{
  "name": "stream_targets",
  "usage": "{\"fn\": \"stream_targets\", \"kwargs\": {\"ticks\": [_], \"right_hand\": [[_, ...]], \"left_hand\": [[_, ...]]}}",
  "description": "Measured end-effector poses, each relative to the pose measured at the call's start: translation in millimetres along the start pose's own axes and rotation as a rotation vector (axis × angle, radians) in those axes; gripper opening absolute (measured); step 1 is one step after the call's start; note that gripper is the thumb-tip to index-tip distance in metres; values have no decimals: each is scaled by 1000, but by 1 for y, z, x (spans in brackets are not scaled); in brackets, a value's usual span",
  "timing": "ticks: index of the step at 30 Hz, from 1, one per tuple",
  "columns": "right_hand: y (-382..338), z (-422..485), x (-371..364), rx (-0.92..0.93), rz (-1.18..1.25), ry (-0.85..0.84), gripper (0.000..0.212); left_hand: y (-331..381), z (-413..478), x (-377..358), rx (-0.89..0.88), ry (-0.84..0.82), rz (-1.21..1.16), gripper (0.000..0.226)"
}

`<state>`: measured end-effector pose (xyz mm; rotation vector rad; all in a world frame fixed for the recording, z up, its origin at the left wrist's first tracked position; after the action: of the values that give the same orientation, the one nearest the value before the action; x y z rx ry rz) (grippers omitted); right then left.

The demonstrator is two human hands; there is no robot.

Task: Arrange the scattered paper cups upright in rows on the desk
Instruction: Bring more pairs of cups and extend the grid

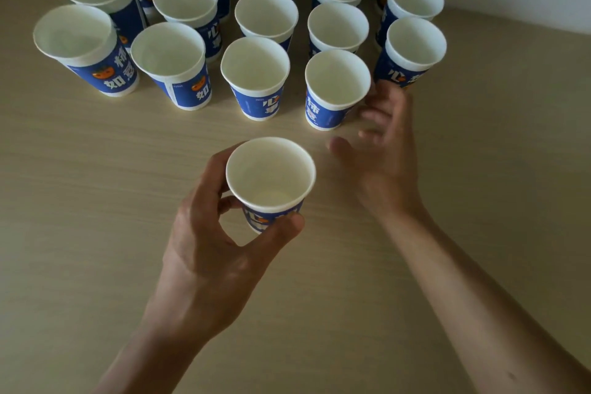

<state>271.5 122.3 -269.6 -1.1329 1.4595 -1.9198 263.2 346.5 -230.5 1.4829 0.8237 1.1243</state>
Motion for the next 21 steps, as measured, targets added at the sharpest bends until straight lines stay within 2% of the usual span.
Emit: {"fn": "stream_targets", "kwargs": {"ticks": [3, 7, 9, 17, 21], "right_hand": [[-2, -29, 25, 53, -5, -18, 66], [-11, -59, 34, 112, 15, -315, 72], [-16, -65, 34, 141, -12, -371, 79], [-23, -52, 50, 186, -7, -216, 71], [-14, -37, 66, 146, -14, -75, 68]], "left_hand": [[3, 3, -6, 1, 9, -7, 69], [12, 12, -26, -24, -39, -33, 64], [16, 16, -41, -24, -92, -53, 64], [30, 22, -77, -60, -196, 0, 71], [25, 17, -72, -34, -166, 18, 85]]}}
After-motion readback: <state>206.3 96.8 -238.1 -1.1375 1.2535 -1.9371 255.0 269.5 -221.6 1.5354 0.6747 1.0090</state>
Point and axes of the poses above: each hand's wrist, its own z-axis towards the middle knuckle, its own x-axis out of the back of the hand, y = z × x, the point moved 6 cm from there along z, towards the middle knuckle, and after that the axes turned 3 degrees about -z, right-handed, at the moved point
